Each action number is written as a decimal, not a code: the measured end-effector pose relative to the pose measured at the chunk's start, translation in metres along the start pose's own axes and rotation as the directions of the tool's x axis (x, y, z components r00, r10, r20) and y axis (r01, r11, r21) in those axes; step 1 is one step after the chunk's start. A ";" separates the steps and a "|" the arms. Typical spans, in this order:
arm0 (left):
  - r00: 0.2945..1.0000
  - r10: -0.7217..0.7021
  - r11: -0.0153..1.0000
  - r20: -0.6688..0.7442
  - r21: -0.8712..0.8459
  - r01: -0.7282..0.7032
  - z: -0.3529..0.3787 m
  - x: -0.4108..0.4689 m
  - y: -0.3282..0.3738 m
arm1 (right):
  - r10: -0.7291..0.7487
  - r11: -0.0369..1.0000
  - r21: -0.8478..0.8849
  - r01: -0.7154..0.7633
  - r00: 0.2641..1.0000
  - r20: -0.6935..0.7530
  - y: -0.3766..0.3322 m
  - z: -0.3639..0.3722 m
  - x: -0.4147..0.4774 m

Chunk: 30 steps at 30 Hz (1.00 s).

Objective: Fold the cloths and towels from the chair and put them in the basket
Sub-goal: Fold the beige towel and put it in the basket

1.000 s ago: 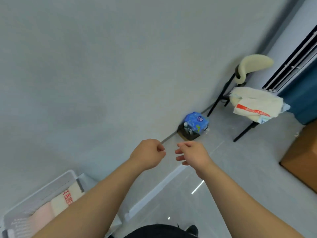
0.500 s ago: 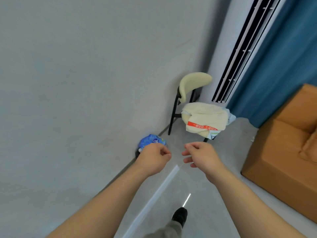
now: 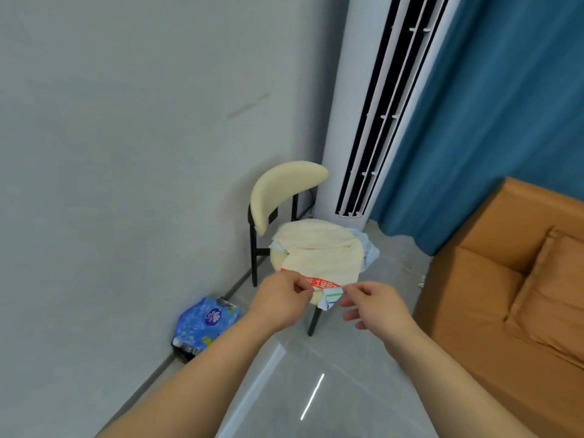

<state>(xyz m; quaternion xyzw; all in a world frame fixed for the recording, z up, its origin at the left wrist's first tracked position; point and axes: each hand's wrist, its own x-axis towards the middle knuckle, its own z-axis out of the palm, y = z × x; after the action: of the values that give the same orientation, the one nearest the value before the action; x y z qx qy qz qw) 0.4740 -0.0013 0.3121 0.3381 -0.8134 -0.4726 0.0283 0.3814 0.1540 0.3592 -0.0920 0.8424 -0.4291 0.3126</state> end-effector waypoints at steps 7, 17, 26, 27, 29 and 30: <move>0.988 -0.139 0.989 -0.063 -0.069 0.134 0.073 0.093 0.054 | -0.005 1.000 -0.011 0.006 0.992 0.130 0.012 -0.086 0.138; 0.920 -0.372 0.925 -0.125 -0.131 0.357 0.133 0.176 0.102 | 0.090 0.982 -0.188 -0.028 0.940 0.329 0.014 -0.145 0.304; 0.844 -0.526 0.844 -0.106 -0.193 0.501 0.174 0.290 0.086 | 0.152 0.957 -0.287 -0.035 0.906 0.395 0.010 -0.148 0.449; 0.842 -0.531 0.840 -0.099 -0.189 0.508 0.177 0.304 0.085 | 0.161 0.953 -0.300 -0.038 0.904 0.396 0.009 -0.150 0.464; 0.838 -0.537 0.840 -0.099 -0.160 0.519 0.183 0.328 0.089 | 0.183 0.940 -0.340 -0.038 0.895 0.406 0.005 -0.154 0.491; 0.833 -0.545 0.835 -0.098 -0.161 0.527 0.186 0.340 0.093 | 0.193 0.931 -0.364 -0.033 0.890 0.413 0.002 -0.155 0.503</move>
<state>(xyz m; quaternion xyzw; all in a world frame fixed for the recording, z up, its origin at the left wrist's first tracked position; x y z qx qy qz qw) 0.0963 -0.0278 0.1896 0.5823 -0.6500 -0.4875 -0.0270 -0.1090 0.0455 0.2001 -0.1907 0.8157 -0.2222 0.4989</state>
